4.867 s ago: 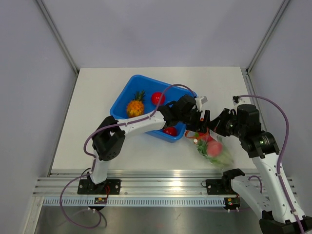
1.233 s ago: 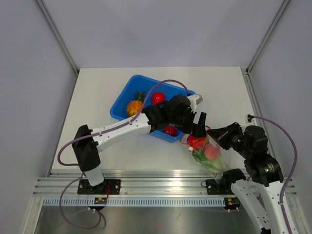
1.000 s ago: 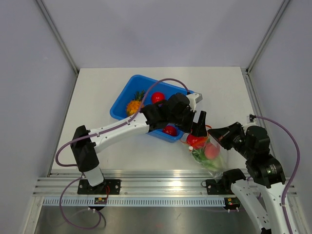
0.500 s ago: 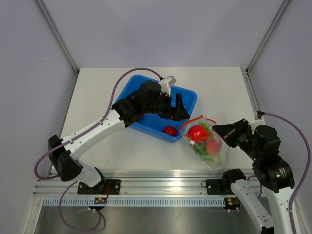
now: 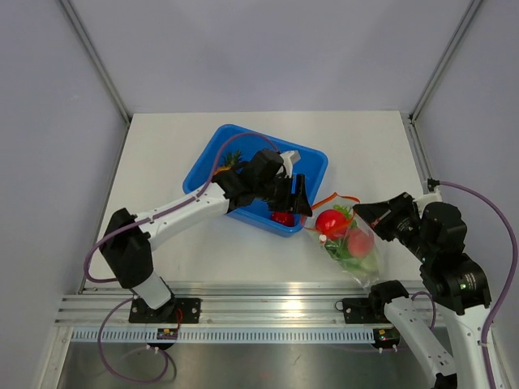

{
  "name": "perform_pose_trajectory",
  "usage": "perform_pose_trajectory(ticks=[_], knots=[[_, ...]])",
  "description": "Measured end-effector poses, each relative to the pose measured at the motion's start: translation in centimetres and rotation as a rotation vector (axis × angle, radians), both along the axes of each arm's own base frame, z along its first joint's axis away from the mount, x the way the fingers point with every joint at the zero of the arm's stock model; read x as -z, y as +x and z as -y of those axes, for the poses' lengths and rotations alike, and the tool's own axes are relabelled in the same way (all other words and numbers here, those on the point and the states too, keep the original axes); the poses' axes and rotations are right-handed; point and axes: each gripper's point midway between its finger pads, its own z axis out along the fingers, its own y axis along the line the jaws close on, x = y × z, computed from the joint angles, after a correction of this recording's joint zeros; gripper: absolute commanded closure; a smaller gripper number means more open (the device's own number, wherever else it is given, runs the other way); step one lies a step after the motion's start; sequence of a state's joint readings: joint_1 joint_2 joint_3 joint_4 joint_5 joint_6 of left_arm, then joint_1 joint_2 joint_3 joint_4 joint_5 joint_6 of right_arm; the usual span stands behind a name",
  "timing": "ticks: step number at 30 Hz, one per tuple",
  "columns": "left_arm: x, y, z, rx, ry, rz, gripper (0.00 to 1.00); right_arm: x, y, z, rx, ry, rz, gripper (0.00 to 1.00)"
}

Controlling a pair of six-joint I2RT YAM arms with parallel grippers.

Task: Place the food in the zip-top bag and seal the zipper
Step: Adjust the zipper food storage bag at the center of the board.

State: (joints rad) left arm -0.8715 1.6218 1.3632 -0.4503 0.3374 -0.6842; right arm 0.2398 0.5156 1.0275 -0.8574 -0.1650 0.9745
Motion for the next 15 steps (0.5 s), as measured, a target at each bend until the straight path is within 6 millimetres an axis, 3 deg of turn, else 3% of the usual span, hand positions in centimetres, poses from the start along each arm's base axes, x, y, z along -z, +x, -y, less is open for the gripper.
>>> perform_pose_trajectory(ticks=[11, 15], knots=[[0.9, -0.4, 0.5, 0.021, -0.01, -0.021, 0.38, -0.3, 0.3, -0.1, -0.001, 0.0, 0.012, 1.0], [1.6, -0.8, 1.0, 0.035, -0.006, -0.039, 0.58, -0.4, 0.4, -0.1, -0.001, 0.001, 0.016, 1.0]])
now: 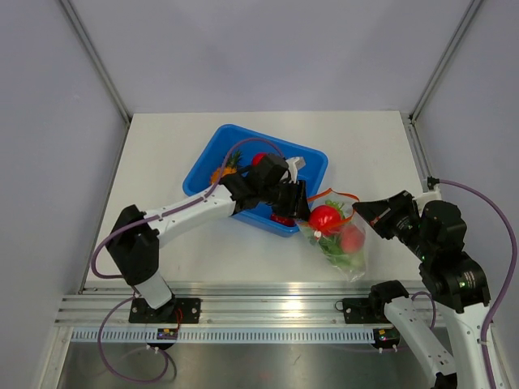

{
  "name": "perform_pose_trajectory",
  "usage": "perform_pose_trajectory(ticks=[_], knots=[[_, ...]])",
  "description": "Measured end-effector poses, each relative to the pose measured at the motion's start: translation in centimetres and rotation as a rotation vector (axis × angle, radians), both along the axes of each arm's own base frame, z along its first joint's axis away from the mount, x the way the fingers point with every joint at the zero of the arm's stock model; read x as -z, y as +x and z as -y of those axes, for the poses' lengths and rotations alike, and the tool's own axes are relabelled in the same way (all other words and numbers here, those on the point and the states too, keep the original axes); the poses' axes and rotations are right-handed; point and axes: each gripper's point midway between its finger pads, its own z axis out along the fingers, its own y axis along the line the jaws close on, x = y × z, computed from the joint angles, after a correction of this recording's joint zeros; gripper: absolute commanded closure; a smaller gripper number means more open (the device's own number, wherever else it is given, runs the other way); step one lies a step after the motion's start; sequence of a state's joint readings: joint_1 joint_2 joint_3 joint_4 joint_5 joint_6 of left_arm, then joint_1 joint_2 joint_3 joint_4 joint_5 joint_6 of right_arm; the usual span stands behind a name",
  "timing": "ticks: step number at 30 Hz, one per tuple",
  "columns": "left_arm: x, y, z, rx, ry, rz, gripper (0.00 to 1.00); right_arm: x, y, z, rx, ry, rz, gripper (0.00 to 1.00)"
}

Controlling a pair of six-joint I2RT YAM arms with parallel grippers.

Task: Place the food in the zip-top bag and seal the zipper
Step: Adjust the zipper food storage bag at the center of the board.

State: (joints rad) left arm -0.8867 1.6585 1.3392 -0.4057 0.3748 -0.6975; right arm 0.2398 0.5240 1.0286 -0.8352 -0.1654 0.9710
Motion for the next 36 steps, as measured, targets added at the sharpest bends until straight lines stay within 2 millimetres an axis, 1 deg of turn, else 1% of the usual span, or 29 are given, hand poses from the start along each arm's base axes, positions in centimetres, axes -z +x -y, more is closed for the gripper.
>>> perform_pose_trajectory(ticks=[1, 4, 7, 9, 11, 13, 15, 18, 21, 24, 27, 30, 32, 36], knots=[[0.1, -0.1, 0.1, 0.003, 0.001, -0.005, 0.76, 0.0, 0.0, 0.0, 0.0, 0.0, 0.0, 1.0], [0.3, -0.3, 0.3, 0.006, 0.003, -0.01, 1.0, 0.0, 0.0, 0.0, 0.0, -0.001, -0.001, 1.0], [0.2, -0.3, 0.2, 0.008, 0.013, -0.006, 1.0, 0.1, 0.1, 0.1, 0.003, -0.012, 0.002, 1.0], [-0.5, -0.1, 0.3, 0.009, 0.012, 0.004, 1.0, 0.3, 0.3, 0.4, 0.014, -0.032, 0.007, 1.0], [-1.7, 0.2, 0.6, 0.011, -0.005, 0.022, 1.0, 0.8, 0.5, 0.9, 0.032, -0.065, 0.008, 1.0], [-3.2, 0.5, 1.1, 0.016, -0.024, 0.043, 1.0, 1.7, 0.8, 1.5, 0.052, -0.111, -0.007, 1.0], [-4.8, 0.9, 2.1, 0.026, -0.051, 0.072, 1.0, 2.7, 1.2, 2.2, 0.074, -0.165, -0.03, 1.0], [-6.4, 1.2, 3.5, 0.049, -0.074, 0.104, 1.0, 4.0, 1.9, 3.1, 0.095, -0.25, -0.076, 1.0], [-6.3, 1.1, 4.3, 0.065, -0.069, 0.104, 1.0, 4.8, 2.5, 3.8, 0.101, -0.326, -0.118, 1.0], [-5.4, 1.2, 4.8, 0.072, -0.048, 0.09, 1.0, 5.3, 2.7, 4.2, 0.099, -0.38, -0.137, 0.99], [-4.2, 1.7, 5.5, 0.075, -0.017, 0.068, 1.0, 6.4, 2.8, 4.6, 0.094, -0.426, -0.18, 1.0], [-4.1, 2.6, 6.5, 0.082, -0.007, 0.075, 1.0, 7.1, 3.0, 4.7, 0.086, -0.45, -0.219, 1.0], [-4.2, 2.9, 6.7, 0.081, 0.0, 0.086, 1.0, 6.5, 3.0, 4.8, 0.083, -0.461, -0.213, 1.0], [-4.4, 3.3, 6.3, 0.066, 0.025, 0.105, 1.0, 3.4, 2.9, 5.7, 0.113, -0.499, -0.143, 1.0]])
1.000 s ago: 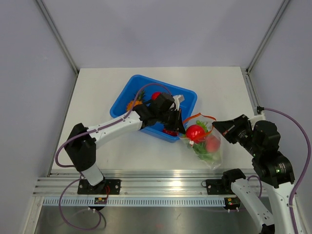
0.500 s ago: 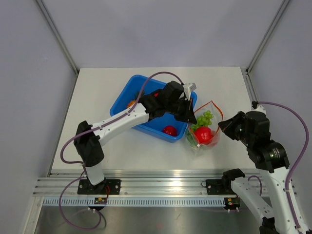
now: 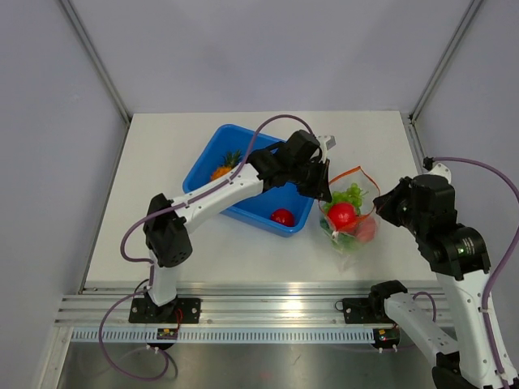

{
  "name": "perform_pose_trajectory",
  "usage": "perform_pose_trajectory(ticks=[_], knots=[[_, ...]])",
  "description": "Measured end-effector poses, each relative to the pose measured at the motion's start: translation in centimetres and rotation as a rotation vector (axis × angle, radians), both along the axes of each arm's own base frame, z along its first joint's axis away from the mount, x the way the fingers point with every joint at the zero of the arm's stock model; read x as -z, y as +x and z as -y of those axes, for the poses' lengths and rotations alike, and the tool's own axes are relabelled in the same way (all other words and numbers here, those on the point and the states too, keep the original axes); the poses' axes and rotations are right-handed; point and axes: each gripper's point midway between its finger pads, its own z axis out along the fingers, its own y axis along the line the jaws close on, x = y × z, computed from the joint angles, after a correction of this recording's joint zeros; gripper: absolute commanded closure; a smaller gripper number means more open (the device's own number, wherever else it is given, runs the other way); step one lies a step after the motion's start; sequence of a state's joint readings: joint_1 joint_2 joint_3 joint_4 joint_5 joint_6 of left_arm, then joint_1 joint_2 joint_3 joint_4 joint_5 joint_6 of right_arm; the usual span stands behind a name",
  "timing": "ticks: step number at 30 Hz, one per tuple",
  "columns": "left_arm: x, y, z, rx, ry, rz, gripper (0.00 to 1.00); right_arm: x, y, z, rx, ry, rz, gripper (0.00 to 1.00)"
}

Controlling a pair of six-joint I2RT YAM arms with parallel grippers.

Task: Place the food in the zip-top bag and seal the zipper
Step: Adjust the zipper food storage bag at the center of the board.

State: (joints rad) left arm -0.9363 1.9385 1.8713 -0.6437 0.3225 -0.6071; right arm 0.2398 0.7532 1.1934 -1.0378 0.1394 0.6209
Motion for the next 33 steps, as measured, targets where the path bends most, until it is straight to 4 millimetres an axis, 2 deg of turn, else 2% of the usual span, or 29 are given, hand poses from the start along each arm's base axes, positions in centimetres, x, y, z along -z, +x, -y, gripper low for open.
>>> perform_pose_trajectory(ticks=[2, 10, 15, 17, 19, 21, 22, 23, 26, 29, 30, 32, 33], knots=[[0.1, 0.1, -0.1, -0.009, 0.012, 0.002, 1.0, -0.5, 0.0, 0.5, 0.007, -0.029, 0.018, 1.0], [1.4, 1.1, 1.3, -0.014, 0.04, -0.011, 1.0, 1.1, 1.5, 0.7, -0.015, -0.11, -0.061, 0.95], [0.9, 1.3, 1.3, -0.025, 0.042, -0.004, 1.0, 1.1, 2.2, 0.5, -0.041, -0.137, -0.072, 0.93], [0.3, 1.5, 1.4, -0.027, 0.031, 0.005, 1.0, 1.3, 2.4, 0.4, -0.051, -0.145, -0.082, 0.84], [0.2, 1.6, 1.5, -0.03, 0.027, 0.006, 1.0, 1.6, 2.6, 0.3, -0.061, -0.15, -0.095, 0.7], [0.3, 1.6, 1.5, -0.035, 0.025, 0.003, 1.0, 1.5, 2.5, 0.3, -0.071, -0.16, -0.096, 0.66], [0.3, 1.6, 1.5, -0.036, 0.025, 0.002, 1.0, 1.3, 2.4, 0.4, -0.074, -0.163, -0.092, 0.62], [0.2, 1.6, 1.6, -0.036, 0.023, 0.002, 1.0, 0.9, 2.4, 0.4, -0.076, -0.163, -0.082, 0.52], [0.2, 1.6, 1.6, -0.038, 0.021, 0.0, 1.0, -0.5, 2.2, 0.3, -0.09, -0.161, -0.052, 0.36], [0.1, 1.6, 1.7, -0.039, 0.017, 0.0, 1.0, -1.7, 1.8, 0.0, -0.109, -0.15, -0.023, 0.29], [0.2, 1.6, 1.7, -0.039, 0.018, 0.0, 1.0, -2.1, 1.6, -0.1, -0.115, -0.145, -0.017, 0.28], [0.2, 1.6, 1.7, -0.039, 0.018, -0.001, 1.0, -3.0, 1.3, -0.3, -0.13, -0.132, -0.002, 0.34], [0.3, 1.6, 1.7, -0.039, 0.018, -0.001, 1.0, -3.6, 1.2, -0.5, -0.14, -0.123, 0.014, 0.55]])
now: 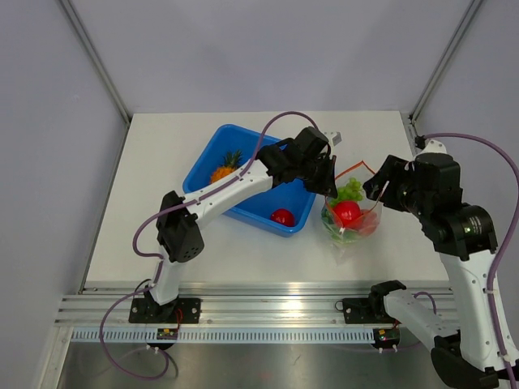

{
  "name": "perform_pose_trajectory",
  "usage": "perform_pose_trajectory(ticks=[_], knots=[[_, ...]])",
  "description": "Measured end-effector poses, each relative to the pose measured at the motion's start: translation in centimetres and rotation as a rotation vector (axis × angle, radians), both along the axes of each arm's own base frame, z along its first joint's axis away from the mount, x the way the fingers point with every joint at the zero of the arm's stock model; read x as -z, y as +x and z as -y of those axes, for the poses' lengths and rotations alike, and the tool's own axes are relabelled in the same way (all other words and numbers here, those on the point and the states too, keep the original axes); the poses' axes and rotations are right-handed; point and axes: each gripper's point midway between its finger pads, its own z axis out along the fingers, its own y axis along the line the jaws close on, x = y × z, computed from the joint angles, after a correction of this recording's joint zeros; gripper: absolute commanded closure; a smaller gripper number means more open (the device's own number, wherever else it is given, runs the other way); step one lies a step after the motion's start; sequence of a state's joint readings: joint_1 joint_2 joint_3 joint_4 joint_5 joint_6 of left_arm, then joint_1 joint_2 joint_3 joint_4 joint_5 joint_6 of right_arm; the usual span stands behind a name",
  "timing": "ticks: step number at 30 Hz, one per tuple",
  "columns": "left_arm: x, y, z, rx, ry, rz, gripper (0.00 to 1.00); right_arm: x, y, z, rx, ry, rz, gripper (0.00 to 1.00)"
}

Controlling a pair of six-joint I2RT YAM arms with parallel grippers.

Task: Place the food in the zip-top bag and seal the zipper
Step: Adjust the zipper food storage bag at the center of the board.

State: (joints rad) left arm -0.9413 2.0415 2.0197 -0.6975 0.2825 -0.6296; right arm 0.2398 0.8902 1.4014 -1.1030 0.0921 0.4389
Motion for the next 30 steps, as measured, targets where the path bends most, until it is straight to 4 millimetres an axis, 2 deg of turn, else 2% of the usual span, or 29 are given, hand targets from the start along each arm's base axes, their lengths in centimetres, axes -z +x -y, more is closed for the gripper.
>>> perform_pose_trajectory(ticks=[2, 3, 4, 8, 15, 18, 23, 30], knots=[[0.0, 0.0, 0.0, 0.0, -0.001, 0.0, 1.0, -1.4, -0.2, -0.7, -0.043, 0.022, 0.031, 0.71], [0.0, 0.0, 0.0, 0.0, -0.002, 0.001, 1.0, -1.9, -0.3, -1.2, -0.067, 0.037, 0.04, 0.83], [-0.1, 0.0, 0.1, 0.0, -0.003, 0.002, 1.0, -2.3, -0.4, -1.6, -0.09, 0.048, 0.047, 0.85], [-0.1, 0.0, 0.1, 0.0, -0.004, 0.002, 1.0, -2.2, -0.8, -3.9, -0.214, 0.109, 0.019, 0.87], [-0.1, 0.1, 0.1, -0.002, -0.008, 0.002, 1.0, 3.1, -1.1, -6.8, -0.364, 0.167, -0.184, 0.87], [-0.2, 0.1, 0.2, -0.004, -0.01, 0.0, 1.0, 4.4, -1.4, -7.2, -0.396, 0.174, -0.23, 0.86], [-0.2, 0.1, 0.2, -0.005, -0.011, -0.002, 1.0, 5.5, -1.5, -7.2, -0.408, 0.156, -0.26, 0.88], [-0.2, 0.1, 0.2, -0.006, -0.012, -0.002, 1.0, 8.6, -1.1, -5.0, -0.301, 0.053, -0.352, 0.89]])
